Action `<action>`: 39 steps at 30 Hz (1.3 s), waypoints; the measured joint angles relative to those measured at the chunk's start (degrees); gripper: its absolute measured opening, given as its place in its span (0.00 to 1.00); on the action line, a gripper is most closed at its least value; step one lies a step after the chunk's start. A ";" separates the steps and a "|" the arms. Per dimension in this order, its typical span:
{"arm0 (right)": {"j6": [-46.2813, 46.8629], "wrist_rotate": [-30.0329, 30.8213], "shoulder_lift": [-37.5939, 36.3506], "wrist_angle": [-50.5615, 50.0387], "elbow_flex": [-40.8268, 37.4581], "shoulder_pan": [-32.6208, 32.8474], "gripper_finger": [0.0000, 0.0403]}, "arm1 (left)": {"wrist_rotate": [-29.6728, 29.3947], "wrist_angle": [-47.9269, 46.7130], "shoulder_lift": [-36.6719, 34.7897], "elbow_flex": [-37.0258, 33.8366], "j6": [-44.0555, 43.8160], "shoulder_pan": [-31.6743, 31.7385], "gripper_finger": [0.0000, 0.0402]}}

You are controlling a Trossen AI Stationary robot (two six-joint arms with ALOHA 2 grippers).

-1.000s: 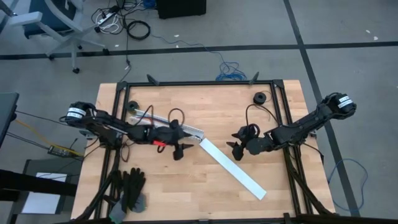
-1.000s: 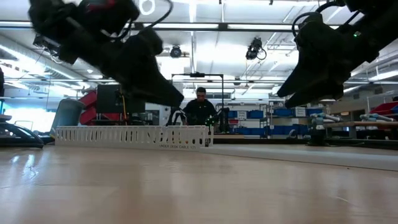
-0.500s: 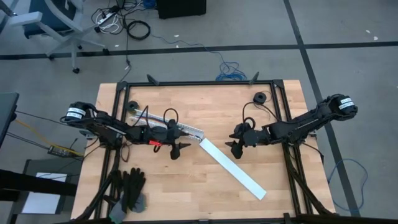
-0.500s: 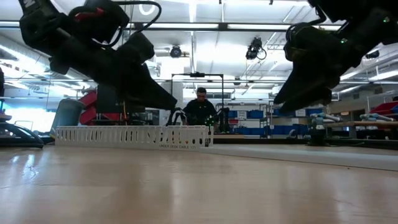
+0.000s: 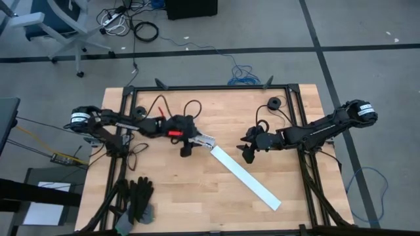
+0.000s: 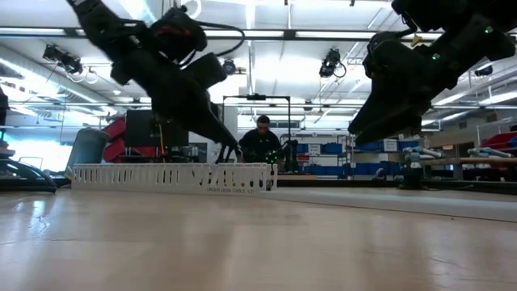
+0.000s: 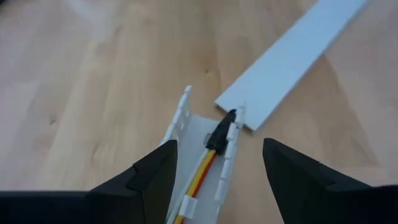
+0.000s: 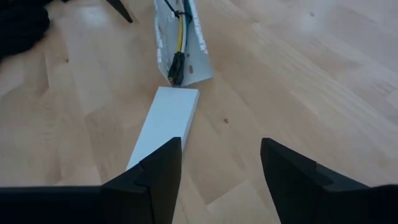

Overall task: Ziptie cables
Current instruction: Close the white cable duct

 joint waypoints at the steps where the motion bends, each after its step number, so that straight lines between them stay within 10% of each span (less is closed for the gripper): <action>1: 0.00 0.00 0.01 0.00 0.00 -0.05 0.50 | 1.95 -1.78 0.00 1.11 1.04 0.64 0.53; 14: -1.46 1.06 0.01 0.00 0.00 -0.08 0.49 | 1.97 -17.48 0.00 12.13 17.61 4.40 0.53; 39: -5.87 2.34 0.03 -0.70 0.00 -0.10 0.47 | 1.24 -13.52 3.00 12.19 8.06 4.35 0.53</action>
